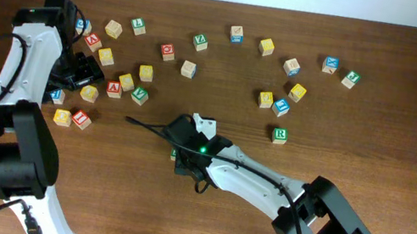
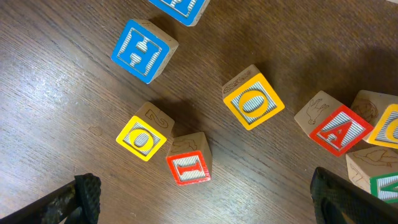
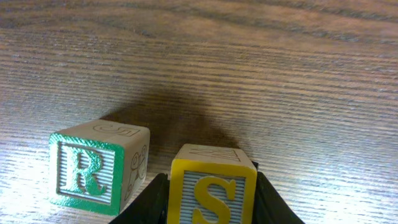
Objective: Spell out RSS
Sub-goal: 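Carry the S block left and lower it right of the R block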
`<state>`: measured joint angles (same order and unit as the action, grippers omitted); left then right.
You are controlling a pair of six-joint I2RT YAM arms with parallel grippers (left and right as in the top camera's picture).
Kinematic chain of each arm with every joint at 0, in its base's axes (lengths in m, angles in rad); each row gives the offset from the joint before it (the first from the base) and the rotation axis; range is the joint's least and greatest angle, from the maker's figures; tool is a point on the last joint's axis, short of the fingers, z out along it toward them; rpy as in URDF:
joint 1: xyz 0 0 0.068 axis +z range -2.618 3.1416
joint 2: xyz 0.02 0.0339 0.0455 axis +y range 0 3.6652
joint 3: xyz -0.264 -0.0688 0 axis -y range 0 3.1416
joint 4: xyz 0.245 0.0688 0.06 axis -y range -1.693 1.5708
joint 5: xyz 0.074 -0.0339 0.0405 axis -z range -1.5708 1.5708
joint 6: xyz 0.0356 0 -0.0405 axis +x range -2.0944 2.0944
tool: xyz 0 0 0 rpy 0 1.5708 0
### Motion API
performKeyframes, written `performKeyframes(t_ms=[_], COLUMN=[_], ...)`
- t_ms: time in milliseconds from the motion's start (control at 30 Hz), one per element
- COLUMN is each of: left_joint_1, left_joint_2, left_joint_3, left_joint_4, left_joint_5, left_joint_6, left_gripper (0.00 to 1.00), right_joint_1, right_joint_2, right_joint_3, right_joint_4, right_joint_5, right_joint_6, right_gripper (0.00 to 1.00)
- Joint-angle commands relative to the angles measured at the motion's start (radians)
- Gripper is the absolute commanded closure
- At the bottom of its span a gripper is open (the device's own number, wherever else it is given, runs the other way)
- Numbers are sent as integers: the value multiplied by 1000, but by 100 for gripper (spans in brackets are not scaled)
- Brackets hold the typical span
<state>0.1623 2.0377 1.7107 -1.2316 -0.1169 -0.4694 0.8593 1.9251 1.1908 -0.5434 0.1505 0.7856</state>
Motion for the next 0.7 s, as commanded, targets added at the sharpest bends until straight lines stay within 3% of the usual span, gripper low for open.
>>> performKeyframes(t_ms=[0, 100, 167, 667], left_joint_1=[-4, -4, -4, -4], left_joint_2=[10, 10, 10, 10], left_joint_3=[-8, -8, -9, -9], left_joint_4=[-1, 0, 0, -1], left_joint_5=[-11, -11, -11, -11], left_joint_6=[-16, -16, -16, -16], left_gripper=[1, 1, 1, 1], right_joint_1=[4, 3, 3, 3], right_joint_2=[-4, -4, -4, -6], right_joint_3=[-10, -10, -10, 11], right_joint_4=[7, 8, 9, 19], right_joint_5=[46, 46, 45, 45], right_joint_6=[1, -3, -3, -47], right_gripper=[72, 72, 66, 65])
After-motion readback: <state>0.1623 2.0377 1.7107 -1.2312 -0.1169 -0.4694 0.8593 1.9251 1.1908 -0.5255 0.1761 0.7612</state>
